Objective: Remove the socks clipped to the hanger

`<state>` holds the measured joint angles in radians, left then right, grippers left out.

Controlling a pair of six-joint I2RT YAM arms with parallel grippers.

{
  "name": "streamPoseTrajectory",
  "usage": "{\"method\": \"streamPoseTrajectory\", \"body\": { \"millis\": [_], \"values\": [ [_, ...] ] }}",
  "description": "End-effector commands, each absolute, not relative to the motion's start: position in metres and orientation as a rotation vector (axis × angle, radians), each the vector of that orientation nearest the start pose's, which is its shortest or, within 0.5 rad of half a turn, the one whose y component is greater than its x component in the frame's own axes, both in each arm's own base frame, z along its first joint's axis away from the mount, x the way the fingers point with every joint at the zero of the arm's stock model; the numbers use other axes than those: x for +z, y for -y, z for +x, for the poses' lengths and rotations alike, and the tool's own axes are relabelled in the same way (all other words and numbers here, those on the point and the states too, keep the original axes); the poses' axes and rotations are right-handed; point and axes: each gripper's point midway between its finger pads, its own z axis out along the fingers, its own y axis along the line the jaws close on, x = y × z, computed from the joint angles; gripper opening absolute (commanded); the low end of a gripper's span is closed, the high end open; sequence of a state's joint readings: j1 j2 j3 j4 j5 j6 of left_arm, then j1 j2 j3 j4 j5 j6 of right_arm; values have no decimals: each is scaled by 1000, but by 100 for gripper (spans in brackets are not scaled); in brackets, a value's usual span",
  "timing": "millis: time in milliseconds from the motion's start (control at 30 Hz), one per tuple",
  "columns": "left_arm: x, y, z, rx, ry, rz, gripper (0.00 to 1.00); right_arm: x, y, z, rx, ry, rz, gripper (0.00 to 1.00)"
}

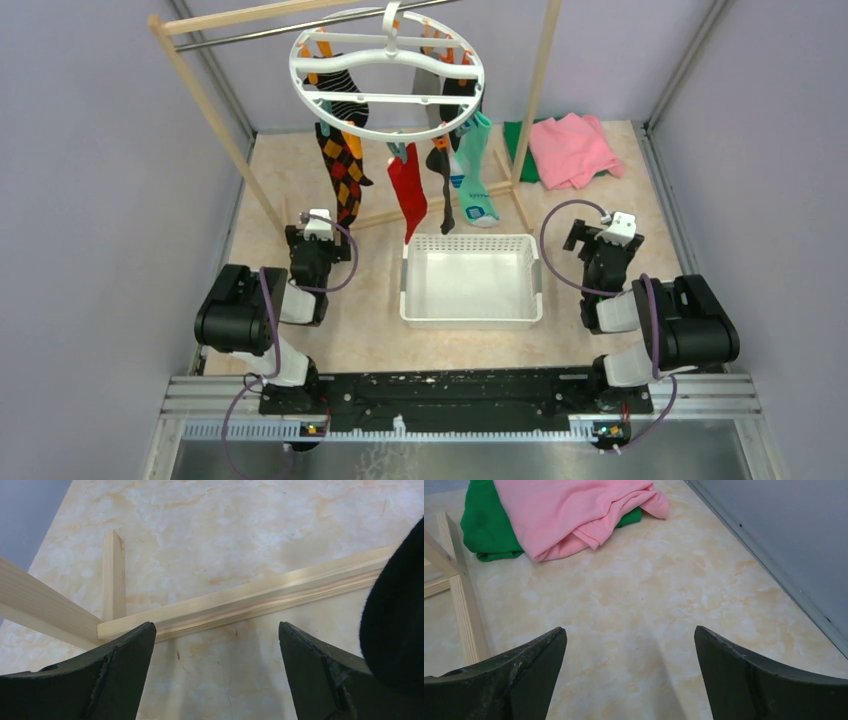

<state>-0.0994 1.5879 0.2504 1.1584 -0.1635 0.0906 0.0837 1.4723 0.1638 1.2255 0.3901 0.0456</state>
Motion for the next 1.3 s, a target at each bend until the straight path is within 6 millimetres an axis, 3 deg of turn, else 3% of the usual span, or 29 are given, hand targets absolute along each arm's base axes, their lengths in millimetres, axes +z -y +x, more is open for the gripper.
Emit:
{"method": "streamPoseTrajectory", "body": {
  "millis": [0, 267, 367, 500, 567, 633, 800, 933, 1100, 1267],
  "values": [
    [91, 10, 386, 94, -1667, 33, 99, 107, 35, 356, -205, -1584, 271, 99],
    [91, 10, 385, 90, -1665, 35, 99, 111, 41, 354, -224, -1567, 308, 99],
    [104, 0, 389, 124, -1653, -24, 99, 122, 37, 345, -213, -1536, 283, 99],
    [101, 9, 407, 130, -1950, 104, 99, 135, 36, 340, -213, -1627, 359, 99],
    [94, 18, 398, 68, -2125, 186, 99, 147, 33, 339, -181, -1674, 407, 99],
    [105, 28, 389, -23, -2184, 241, 99, 159, 25, 337, -93, -1703, 475, 99],
    [133, 53, 344, -227, -2212, 383, 99, 173, -23, 329, 306, -1758, 598, 99],
    [170, 70, 304, -336, -2178, 513, 99, 197, -79, 317, 587, -1756, 385, 99],
    [210, 80, 256, -399, -2139, 676, 99, 242, -140, 296, 431, -1748, 91, 99],
    [249, 92, 232, -478, -2078, 720, 99, 288, -214, 268, 513, -1666, -96, 99]
  ]
}}
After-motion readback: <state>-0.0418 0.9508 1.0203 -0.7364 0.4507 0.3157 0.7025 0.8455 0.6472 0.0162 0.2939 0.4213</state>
